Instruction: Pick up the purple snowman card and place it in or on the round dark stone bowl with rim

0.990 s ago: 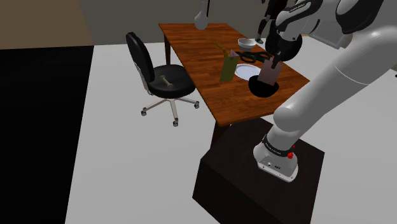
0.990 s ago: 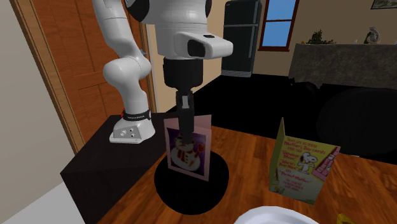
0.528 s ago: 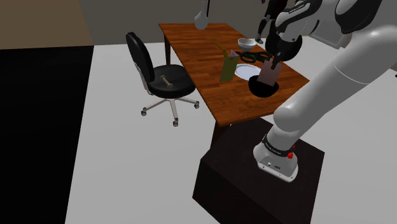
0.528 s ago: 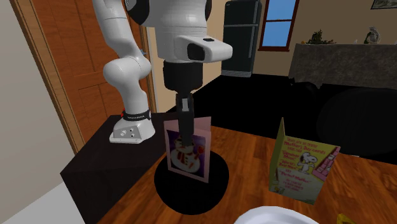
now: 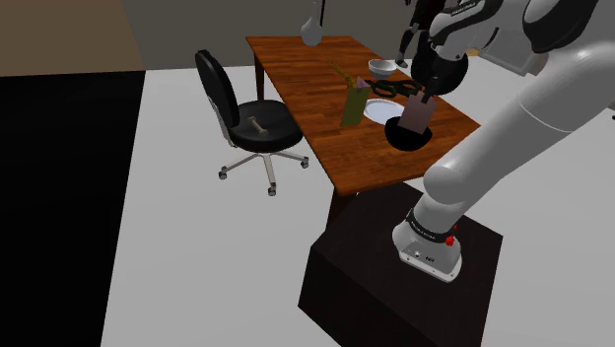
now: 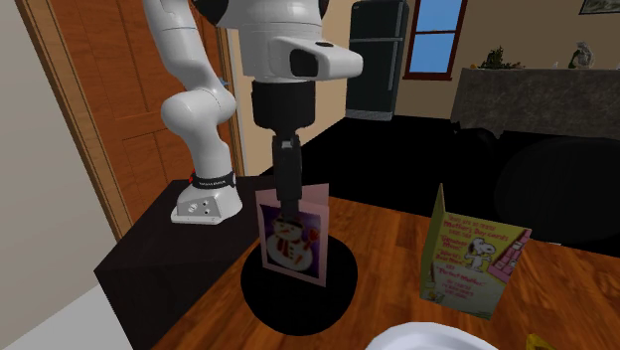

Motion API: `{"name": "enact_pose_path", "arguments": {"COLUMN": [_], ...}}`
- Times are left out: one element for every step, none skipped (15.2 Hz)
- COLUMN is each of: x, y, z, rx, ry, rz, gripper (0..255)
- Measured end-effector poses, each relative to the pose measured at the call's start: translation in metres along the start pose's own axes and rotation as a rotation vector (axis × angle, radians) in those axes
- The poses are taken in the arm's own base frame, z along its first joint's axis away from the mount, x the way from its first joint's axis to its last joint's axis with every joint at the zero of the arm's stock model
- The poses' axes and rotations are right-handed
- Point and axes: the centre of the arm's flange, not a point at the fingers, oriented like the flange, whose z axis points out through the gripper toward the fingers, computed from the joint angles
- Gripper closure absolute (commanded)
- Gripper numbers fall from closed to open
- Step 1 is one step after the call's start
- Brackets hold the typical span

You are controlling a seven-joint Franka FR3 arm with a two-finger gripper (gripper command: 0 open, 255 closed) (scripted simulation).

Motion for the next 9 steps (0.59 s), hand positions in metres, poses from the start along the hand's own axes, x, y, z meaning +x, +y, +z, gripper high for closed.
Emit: {"name": "enact_pose_path", "arguments": {"x": [0.001,0.001,0.001,0.001,0.002,0.002,0.002,0.002,0.002], "y": [0.001,0.000,0.000,0.000,0.000,0.000,-0.001,-0.001,-0.001], "z": [-0.012,-0.024,-0.029,-0.032,-0.033,-0.034,-0.034,-0.034,-0.034], "rx": [0.000,-0.001,0.000,0.000,0.000,0.001,0.001,0.001,0.001], "ry": [0.000,0.000,0.000,0.000,0.000,0.000,0.000,-0.001,-0.001], "rz": [0.000,0.000,0.000,0.000,0.000,0.000,0.000,0.000,0.000], "gripper": [0,0,0,0,0,0,0,0,0]}}
